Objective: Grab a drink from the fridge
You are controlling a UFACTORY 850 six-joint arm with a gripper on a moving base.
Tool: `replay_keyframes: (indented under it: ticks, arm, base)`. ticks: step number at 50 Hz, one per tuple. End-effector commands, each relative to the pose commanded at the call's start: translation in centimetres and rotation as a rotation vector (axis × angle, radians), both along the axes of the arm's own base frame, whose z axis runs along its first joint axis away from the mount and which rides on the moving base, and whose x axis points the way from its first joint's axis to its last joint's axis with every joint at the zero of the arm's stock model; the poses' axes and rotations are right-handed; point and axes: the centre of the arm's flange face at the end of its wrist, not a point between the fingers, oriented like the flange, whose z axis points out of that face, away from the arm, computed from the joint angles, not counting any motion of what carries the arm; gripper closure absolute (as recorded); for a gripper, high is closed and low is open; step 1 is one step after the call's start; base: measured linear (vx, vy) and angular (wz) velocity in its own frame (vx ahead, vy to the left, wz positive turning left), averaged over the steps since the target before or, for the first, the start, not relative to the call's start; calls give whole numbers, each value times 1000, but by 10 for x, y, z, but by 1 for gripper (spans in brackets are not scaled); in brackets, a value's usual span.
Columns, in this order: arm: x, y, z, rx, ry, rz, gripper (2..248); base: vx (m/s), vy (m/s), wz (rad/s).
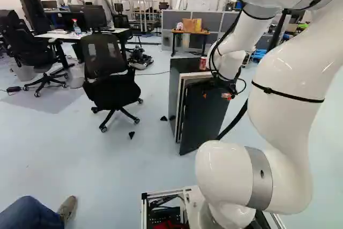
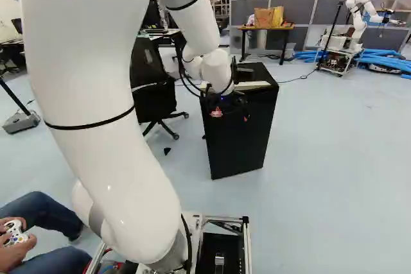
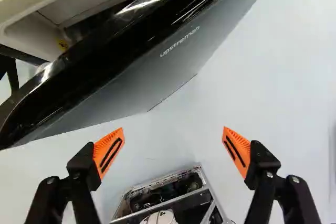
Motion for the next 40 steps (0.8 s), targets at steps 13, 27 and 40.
replay_keyframes:
  ticks: [13,27,40]
  arm:
    - [10,6,-6,-24,-6,54,3]
    - [17,14,-4,-54,-38,108,3]
    - [22,20,-4,-59,-45,131,3]
  base:
    - [0,0,0]
    - [0,0,0]
    - [0,0,0]
